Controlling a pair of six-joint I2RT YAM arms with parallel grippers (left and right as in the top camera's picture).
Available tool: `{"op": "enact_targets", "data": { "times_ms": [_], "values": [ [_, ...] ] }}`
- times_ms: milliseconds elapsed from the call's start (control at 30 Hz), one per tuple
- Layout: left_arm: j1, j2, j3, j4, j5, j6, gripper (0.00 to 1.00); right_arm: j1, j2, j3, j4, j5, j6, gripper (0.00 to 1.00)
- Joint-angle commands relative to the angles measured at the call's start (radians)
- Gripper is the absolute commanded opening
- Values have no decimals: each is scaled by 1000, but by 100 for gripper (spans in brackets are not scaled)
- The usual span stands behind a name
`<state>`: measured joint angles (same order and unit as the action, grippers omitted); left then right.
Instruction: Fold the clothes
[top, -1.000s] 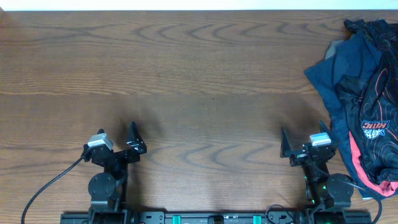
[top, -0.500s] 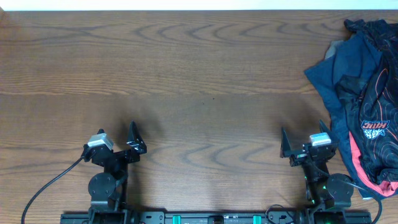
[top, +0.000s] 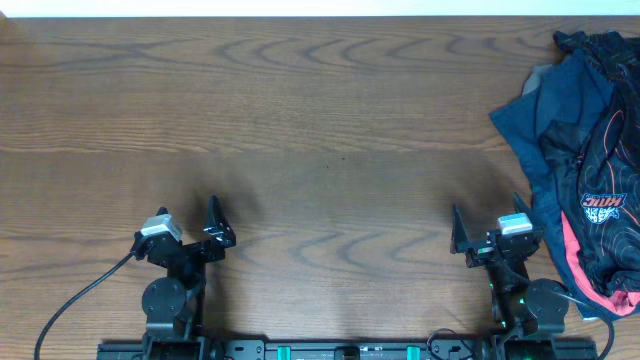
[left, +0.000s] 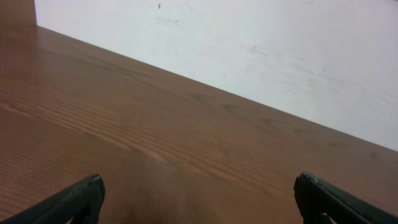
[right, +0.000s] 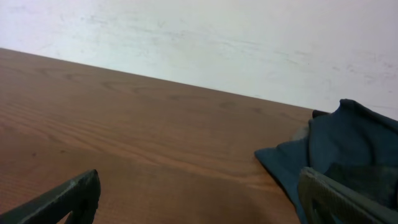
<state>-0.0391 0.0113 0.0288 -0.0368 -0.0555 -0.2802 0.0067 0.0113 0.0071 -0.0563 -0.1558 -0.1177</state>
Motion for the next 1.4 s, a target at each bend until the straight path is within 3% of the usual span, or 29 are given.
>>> {"op": "enact_targets", "data": {
  "times_ms": [0, 500, 867, 1033, 1367],
  "values": [
    [5, 1, -25, -30, -5, 13, 98, 10, 0, -2, -5, 10, -11, 99],
    [5, 1, -25, -29, -5, 14, 98, 10, 0, -2, -6, 9, -10, 99],
    [5, 15, -12, -36, 42, 14, 98, 10, 39, 25, -27, 10, 73, 99],
    [5, 95, 71, -80, 100, 14, 98, 10, 151, 172, -196, 11, 90, 99],
    [5, 467, 507, -465, 124, 14, 98, 4, 609, 636, -595, 84, 124, 99]
  ]
}}
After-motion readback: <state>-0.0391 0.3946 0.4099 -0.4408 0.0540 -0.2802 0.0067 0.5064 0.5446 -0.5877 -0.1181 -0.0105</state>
